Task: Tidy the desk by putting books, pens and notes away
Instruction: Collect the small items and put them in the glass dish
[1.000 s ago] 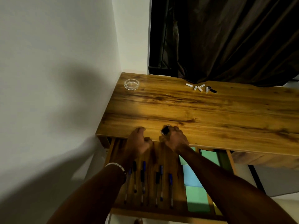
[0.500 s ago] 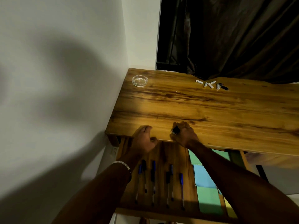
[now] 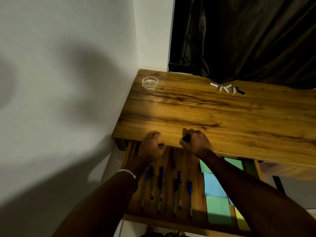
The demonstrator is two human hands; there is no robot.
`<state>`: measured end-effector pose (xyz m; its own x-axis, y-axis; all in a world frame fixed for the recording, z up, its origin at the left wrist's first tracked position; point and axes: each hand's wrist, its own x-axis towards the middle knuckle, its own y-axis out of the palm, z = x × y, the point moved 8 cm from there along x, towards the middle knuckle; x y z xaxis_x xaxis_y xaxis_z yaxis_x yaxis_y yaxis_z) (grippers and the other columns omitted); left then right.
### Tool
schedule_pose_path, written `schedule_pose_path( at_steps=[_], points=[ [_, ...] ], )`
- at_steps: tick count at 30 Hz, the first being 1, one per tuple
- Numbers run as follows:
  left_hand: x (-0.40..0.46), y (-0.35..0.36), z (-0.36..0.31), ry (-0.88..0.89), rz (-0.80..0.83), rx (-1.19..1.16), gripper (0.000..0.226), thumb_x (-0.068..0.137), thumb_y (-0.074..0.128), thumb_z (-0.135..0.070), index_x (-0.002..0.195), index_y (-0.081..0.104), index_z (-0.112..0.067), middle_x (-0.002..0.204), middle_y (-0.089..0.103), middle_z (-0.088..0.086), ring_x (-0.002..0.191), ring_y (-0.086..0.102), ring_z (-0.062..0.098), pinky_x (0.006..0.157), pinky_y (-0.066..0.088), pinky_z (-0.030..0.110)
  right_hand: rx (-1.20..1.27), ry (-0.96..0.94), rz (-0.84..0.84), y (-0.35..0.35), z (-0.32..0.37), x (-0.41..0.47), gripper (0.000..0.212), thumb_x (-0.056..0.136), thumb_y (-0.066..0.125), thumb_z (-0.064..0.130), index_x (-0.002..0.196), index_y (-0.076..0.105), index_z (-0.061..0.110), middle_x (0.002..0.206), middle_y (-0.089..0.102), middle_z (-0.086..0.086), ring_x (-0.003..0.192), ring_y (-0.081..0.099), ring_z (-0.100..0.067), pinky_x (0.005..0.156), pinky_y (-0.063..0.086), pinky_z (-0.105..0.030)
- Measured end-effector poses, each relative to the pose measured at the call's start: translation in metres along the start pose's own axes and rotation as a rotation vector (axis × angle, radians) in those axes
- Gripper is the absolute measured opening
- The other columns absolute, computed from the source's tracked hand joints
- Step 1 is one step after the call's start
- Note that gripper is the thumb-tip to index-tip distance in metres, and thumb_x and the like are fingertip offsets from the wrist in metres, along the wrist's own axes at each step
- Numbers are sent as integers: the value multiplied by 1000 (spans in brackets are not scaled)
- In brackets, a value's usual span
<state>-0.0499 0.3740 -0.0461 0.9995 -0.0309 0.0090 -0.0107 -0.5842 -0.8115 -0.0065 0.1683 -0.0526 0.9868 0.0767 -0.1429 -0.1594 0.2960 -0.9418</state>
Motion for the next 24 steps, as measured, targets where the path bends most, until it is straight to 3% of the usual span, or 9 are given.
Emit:
schedule_pose_path(
  at_steps=[6,13,24],
  points=[
    [-3,4,-10,14,-10,-8,59,82,65,-36,133,48,-14,134,53,5,124,49,22,101,43,33,54,-43,-58,-14,2,-20,61,75,62,60,121,56,20,113,64,-9,101,62,-28,78,50,-31],
    [-12,13,-27,62,-29,-15,53,82,64,-32,130,51,-15,130,53,4,120,51,20,97,45,31,46,-132,-131,-16,-8,-55,67,71,63,59,124,54,19,114,66,-4,99,63,-22,80,52,-30],
    [-29,30,-55,129,-65,33,47,81,64,-30,125,54,-18,123,55,1,113,53,17,93,46,28,44,-147,-122,-8,-40,-86,79,71,54,67,139,45,27,129,58,2,117,56,-19,93,48,-30]
  ],
)
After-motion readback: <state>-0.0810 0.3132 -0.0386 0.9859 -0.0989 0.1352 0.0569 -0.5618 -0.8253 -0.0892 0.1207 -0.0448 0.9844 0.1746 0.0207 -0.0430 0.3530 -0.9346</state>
